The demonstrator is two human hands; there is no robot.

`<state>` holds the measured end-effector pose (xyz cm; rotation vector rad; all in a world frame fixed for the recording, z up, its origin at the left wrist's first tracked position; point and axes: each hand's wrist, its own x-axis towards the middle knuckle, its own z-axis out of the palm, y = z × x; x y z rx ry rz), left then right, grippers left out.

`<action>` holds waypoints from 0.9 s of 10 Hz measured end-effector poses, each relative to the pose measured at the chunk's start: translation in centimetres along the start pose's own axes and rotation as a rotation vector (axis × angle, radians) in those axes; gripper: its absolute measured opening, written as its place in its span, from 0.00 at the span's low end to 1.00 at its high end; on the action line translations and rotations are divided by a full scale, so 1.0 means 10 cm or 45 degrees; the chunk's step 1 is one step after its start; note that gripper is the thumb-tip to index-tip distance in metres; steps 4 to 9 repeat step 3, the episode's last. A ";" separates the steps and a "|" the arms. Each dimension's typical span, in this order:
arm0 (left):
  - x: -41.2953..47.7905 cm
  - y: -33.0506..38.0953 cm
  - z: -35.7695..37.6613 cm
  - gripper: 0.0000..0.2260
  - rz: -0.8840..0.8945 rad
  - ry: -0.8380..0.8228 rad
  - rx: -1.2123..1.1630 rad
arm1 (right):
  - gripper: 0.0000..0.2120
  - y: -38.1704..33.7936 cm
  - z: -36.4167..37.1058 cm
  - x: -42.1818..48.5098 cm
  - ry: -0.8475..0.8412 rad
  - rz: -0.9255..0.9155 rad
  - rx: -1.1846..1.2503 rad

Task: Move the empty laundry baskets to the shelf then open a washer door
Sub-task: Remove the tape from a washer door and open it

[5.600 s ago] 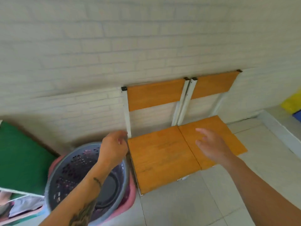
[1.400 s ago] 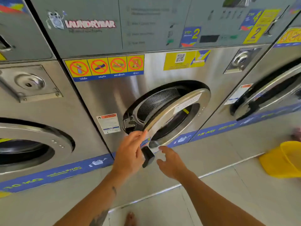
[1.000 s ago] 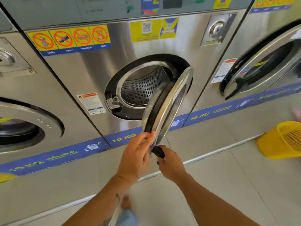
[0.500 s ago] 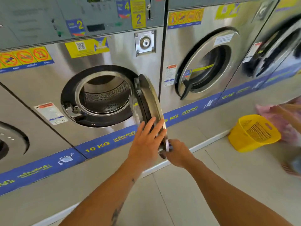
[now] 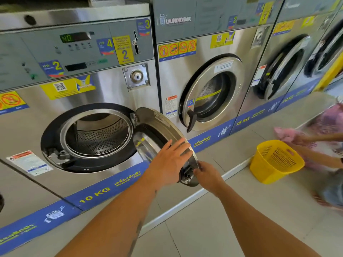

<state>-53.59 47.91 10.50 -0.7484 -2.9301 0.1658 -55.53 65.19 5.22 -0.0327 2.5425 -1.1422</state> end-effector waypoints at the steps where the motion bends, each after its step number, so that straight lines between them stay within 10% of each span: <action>1: -0.01 0.00 -0.04 0.34 -0.061 0.019 -0.133 | 0.12 -0.04 -0.09 0.00 -0.001 0.013 0.024; 3: -0.33 -0.30 -0.40 0.30 -0.396 0.172 -0.327 | 0.25 -0.70 -0.47 -0.01 0.191 -0.249 -0.068; 9: -0.33 -0.30 -0.40 0.30 -0.396 0.172 -0.327 | 0.25 -0.70 -0.47 -0.01 0.191 -0.249 -0.068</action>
